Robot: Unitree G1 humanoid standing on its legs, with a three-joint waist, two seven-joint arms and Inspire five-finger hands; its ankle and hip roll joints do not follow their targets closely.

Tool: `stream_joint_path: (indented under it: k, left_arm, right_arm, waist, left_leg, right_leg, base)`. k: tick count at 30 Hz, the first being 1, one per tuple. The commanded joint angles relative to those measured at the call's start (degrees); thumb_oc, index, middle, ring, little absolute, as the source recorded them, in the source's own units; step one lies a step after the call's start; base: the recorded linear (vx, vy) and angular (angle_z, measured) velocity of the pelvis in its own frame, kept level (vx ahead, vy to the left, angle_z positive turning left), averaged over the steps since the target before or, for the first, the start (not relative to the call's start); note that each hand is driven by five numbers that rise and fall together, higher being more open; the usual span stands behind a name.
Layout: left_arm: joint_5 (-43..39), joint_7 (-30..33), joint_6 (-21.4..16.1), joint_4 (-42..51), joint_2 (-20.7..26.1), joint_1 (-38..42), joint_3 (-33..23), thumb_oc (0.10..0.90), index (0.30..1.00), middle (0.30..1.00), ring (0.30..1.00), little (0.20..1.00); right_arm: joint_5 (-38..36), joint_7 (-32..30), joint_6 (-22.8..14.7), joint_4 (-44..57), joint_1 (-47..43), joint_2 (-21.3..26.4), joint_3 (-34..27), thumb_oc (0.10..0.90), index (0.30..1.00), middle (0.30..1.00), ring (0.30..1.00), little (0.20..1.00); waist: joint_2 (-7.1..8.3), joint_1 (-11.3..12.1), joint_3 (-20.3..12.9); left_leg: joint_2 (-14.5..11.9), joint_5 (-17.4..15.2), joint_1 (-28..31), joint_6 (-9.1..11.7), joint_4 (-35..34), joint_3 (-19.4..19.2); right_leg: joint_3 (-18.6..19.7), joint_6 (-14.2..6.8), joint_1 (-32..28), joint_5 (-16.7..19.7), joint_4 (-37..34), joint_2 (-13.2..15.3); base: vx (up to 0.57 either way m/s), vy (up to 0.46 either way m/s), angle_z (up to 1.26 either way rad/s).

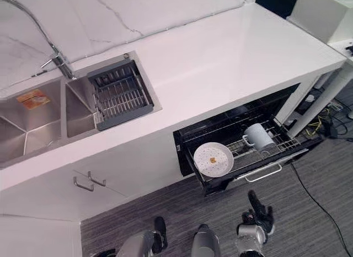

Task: Place the dishes in the dishwasher.

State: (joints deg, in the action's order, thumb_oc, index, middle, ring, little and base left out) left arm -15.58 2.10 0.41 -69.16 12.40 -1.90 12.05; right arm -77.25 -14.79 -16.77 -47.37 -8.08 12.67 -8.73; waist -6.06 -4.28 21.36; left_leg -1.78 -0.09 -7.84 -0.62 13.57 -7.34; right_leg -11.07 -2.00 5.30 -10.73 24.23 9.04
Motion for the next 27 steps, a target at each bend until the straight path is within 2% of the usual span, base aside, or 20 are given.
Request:
stream_joint_path:
  k: [1,6,11,13,18,21,27]
  left_arm:
    - [-1.73,0.90,-0.07,0.52,1.88,0.25,1.47,0.800,0.900,0.900,0.900,0.900]
    - [-0.60,0.30,1.34,0.75,2.06,-0.15,2.45,0.800,0.900,0.900,0.900,0.900]
    - [0.04,-0.54,1.07,0.90,2.86,-0.46,2.55,0.800,0.900,0.900,0.900,0.900]
    - [0.42,-0.71,0.71,0.89,3.00,-0.35,2.65,0.800,0.900,0.900,0.900,0.900]
    - [0.60,-1.02,1.08,1.03,3.98,1.44,3.15,0.800,0.900,0.900,0.900,0.900]
    - [1.18,-1.44,1.72,1.86,4.58,1.75,3.36,0.800,0.900,0.900,0.900,0.900]
    - [1.34,-1.81,2.50,3.40,5.18,2.33,3.52,0.800,0.900,0.900,0.900,0.900]
  right_arm:
    - [-5.27,4.70,1.00,4.69,-2.82,5.67,-1.21,0.800,0.900,0.900,0.900,0.900]
    - [-5.87,6.99,1.37,2.61,-5.47,6.00,-0.81,0.800,0.900,0.900,0.900,0.900]
    - [-3.33,8.70,1.84,1.17,-7.54,8.04,-0.73,0.800,0.900,0.900,0.900,0.900]
    - [-2.15,8.90,2.18,0.73,-8.70,9.32,-0.99,0.400,0.300,0.300,0.300,0.300]
    - [-0.11,11.18,3.97,0.34,-13.09,12.93,-1.55,0.400,0.300,0.300,0.300,0.300]
    - [4.08,10.35,5.25,0.61,-17.03,15.00,-0.66,0.400,0.300,0.300,0.300,0.300]
    - [6.89,9.66,6.56,0.46,-20.60,17.25,-0.29,0.400,0.300,0.300,0.300,0.300]
  waist:
    - [-0.23,-0.28,0.21]
    - [-1.76,0.63,0.79]
    - [-2.27,1.28,1.67]
    - [-2.44,1.52,2.14]
    - [-2.89,2.24,3.39]
    - [-3.28,2.83,4.26]
    - [-3.71,3.37,5.08]
  left_leg:
    - [-1.28,-8.47,3.56,0.20,3.62,1.34]
    - [-0.38,-8.22,3.08,-0.04,3.62,2.04]
    - [0.28,-7.92,1.95,-0.14,3.62,2.47]
    - [0.38,-7.69,1.58,-0.14,3.62,2.66]
    - [0.81,-7.13,-0.06,-0.01,3.62,2.87]
    - [1.10,-6.52,-0.87,0.14,3.62,3.05]
    - [1.37,-5.92,-1.86,0.15,3.62,3.21]
  right_leg:
    - [-1.05,3.64,-1.27,-5.25,1.91,-3.22]
    - [-1.22,3.43,-0.48,-5.35,2.82,-2.82]
    - [-0.97,3.51,0.97,-5.61,3.86,-2.67]
    - [-0.82,3.51,1.44,-5.56,4.20,-2.66]
    - [-0.58,3.59,3.60,-5.80,5.69,-2.42]
    - [-0.46,3.65,4.87,-5.92,6.80,-2.19]
    - [-0.17,3.73,6.47,-6.17,8.27,-2.01]
  base:
    - [0.05,0.050,0.15]
    - [0.05,0.029,0.09]
    - [0.01,-0.024,0.03]
    - [0.00,-0.050,0.02]
    - [-0.04,-0.043,-0.01]
    - [-0.02,-0.020,0.02]
    - [-0.01,-0.001,0.05]
